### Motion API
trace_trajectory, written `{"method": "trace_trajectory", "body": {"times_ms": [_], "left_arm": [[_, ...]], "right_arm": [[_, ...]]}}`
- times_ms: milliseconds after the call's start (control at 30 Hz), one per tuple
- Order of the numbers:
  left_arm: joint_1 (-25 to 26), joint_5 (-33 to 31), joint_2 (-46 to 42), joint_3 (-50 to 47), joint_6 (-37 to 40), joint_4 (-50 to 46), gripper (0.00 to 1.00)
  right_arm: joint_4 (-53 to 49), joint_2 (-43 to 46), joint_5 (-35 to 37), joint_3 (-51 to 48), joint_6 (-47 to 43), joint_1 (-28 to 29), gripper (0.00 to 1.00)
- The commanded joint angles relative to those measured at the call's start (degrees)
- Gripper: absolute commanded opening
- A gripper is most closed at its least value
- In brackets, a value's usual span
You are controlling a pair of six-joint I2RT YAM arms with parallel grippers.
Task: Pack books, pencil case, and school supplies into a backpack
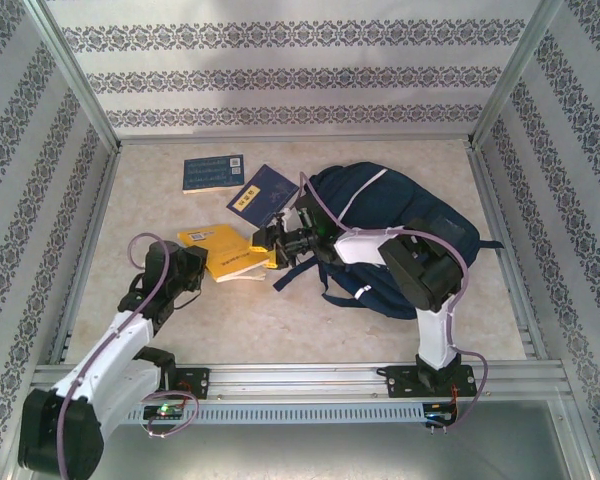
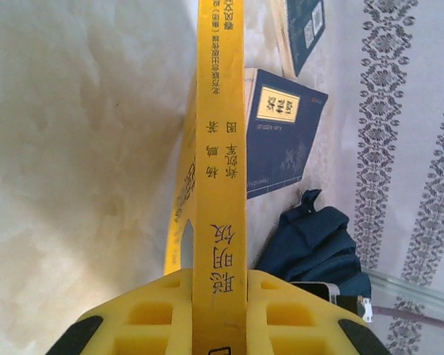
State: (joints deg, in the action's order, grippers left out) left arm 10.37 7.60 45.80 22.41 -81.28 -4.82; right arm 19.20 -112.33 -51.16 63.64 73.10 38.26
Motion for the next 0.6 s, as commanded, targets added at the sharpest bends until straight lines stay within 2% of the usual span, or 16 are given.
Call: {"method": "trace_trajectory", "body": {"times_ms": [0, 100, 233, 300, 400, 433, 467, 567], "left_arm": [[-0.27, 0.83, -2.18, 4.64, 7.88, -1.01, 0.00], [-0.26, 5.79, -1.73, 6.69, 11.81, 3.16, 0.00], [-0.27, 11.74, -0.98, 10.47, 16.13, 7.31, 0.00], [-0.26, 14.12, -1.14, 12.62, 17.90, 8.74, 0.00], [-0.27, 18.08, -1.20, 14.61, 18.26, 13.64, 0.00], [-0.31, 19.66, -0.82, 15.36, 17.97, 15.36, 0.00], [-0.25, 20.95, -0.39, 15.95, 17.62, 16.80, 0.00], [-0.14, 24.56, 0.84, 17.53, 16.42, 20.53, 0.00]], "right_arm": [[-14.36, 3.99, 4.78, 4.02, -13.46, 0.27, 0.56], [-11.95, 5.24, 5.41, 3.28, -12.57, -0.08, 0.58], [4.10, 6.33, 1.45, -0.17, -3.26, -0.91, 0.61], [8.80, 6.75, 0.39, -0.93, -0.57, -1.48, 0.63], [15.51, 7.86, -0.78, -2.40, 2.09, -1.97, 0.80], [17.25, 8.36, -0.96, -2.81, 2.43, -1.99, 0.81], [18.23, 9.09, -0.88, -3.28, 2.71, -1.96, 0.88], [24.00, 11.12, -0.79, -5.09, 4.64, -2.14, 0.91]]}}
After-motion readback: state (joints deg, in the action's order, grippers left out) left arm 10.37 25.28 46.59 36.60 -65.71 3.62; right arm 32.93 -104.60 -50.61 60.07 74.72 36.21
